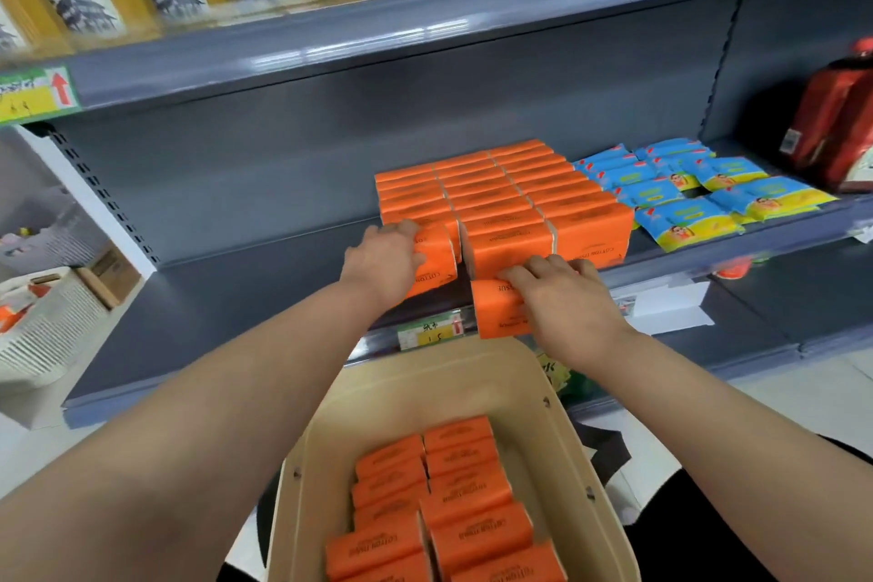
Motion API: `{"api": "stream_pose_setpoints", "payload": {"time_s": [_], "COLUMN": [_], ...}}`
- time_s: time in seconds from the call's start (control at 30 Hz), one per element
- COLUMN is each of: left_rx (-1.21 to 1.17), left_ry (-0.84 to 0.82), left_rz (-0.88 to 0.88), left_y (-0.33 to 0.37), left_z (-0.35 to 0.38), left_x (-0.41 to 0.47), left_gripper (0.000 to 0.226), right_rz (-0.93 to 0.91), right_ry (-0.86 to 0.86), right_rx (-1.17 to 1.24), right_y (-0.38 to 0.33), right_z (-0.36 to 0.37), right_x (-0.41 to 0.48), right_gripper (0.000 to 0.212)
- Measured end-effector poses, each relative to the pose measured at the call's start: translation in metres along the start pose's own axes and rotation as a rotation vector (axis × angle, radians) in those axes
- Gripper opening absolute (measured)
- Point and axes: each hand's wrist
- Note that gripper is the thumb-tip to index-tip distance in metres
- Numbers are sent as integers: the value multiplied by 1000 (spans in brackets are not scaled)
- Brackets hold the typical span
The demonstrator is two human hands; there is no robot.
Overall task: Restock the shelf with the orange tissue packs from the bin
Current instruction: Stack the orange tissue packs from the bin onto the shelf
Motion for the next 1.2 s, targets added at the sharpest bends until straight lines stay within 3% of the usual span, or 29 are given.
{"api": "stream_pose_setpoints", "payload": {"time_s": [0.1,0.2,0.3,0.6,0.8,0.97,1.2], "left_rx": [45,118,264,386,235,113,53], "left_ry": [-36,-105,-52,105,91,177,134], "left_rz": [-9,17,45,66,94,31,-44], "left_y": [2,2,4,6,7,-9,-34], "left_z": [17,24,28,39,42,17,-8], "left_x": [13,23,33,65,71,61,30], "left_gripper": [39,53,52,51,63,45,54], "right_rz": [5,1,2,-19,-31,-62,-80], "right_ry": [-1,-6,-19,38,15,45,53], "right_rx": [11,35,53,118,102,120,127], "right_y": [7,15,19,19,15,-4,-38], "right_z": [5,6,10,27,30,12,2], "right_x": [5,12,13,23,31,52,100], "right_gripper": [52,53,55,55,56,54,48]}}
Point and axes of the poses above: each hand's wrist, its own x-axis towards the middle knuckle, its own z-axis out of the palm, y = z × x, and after that the axes turned 5 degrees about -x, right-handed
